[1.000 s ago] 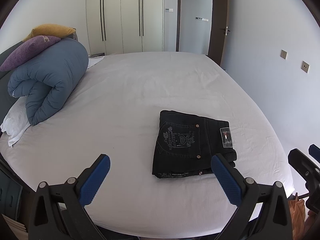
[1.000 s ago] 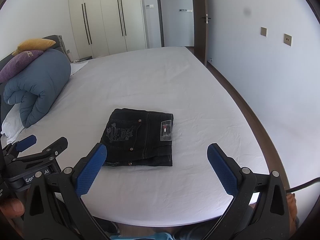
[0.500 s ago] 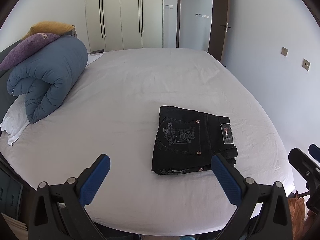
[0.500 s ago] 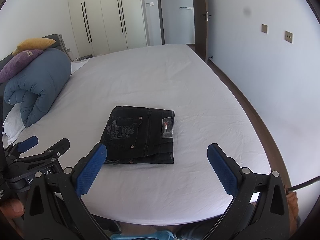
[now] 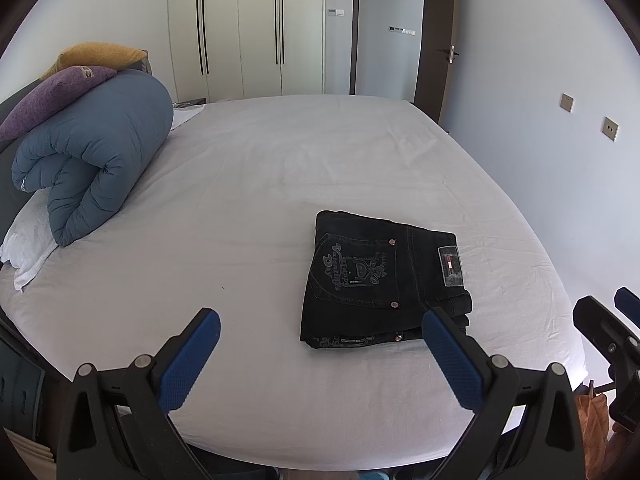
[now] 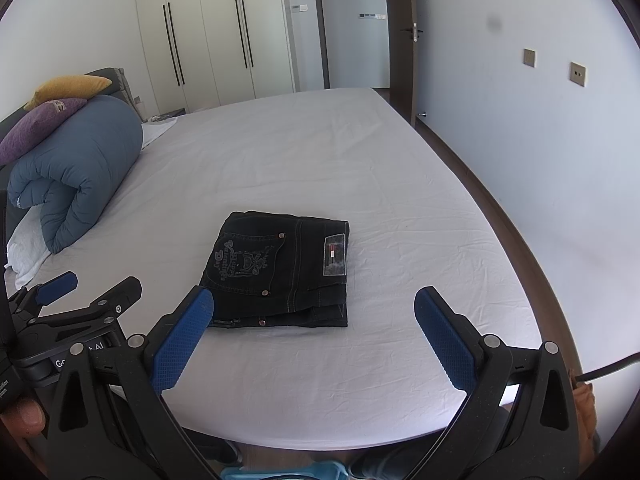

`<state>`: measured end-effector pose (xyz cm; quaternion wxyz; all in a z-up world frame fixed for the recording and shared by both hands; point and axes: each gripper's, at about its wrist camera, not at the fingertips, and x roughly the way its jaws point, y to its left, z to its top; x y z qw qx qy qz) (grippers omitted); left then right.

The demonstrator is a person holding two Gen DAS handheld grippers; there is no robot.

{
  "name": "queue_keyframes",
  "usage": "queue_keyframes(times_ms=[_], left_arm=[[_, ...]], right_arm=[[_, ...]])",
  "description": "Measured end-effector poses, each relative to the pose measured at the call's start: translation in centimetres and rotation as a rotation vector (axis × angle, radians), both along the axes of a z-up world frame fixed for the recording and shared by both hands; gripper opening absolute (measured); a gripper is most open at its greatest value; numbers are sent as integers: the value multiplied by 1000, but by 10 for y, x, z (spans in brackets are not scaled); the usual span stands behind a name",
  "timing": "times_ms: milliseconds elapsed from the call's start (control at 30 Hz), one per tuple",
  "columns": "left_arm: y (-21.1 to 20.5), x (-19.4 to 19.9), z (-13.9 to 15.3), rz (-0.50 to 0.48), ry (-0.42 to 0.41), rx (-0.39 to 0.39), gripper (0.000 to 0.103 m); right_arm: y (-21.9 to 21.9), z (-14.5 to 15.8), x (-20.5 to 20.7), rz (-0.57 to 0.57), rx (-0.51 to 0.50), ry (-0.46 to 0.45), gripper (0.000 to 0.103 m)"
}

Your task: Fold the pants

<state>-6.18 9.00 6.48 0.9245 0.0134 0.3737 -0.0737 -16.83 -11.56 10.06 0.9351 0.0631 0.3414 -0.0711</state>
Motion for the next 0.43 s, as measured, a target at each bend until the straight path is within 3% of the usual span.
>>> queue_keyframes(times_ms=[433], left_arm=[[-3, -7, 5, 2, -63, 28, 103]], right_arm=[[-6, -5, 4, 9, 13, 20, 103]])
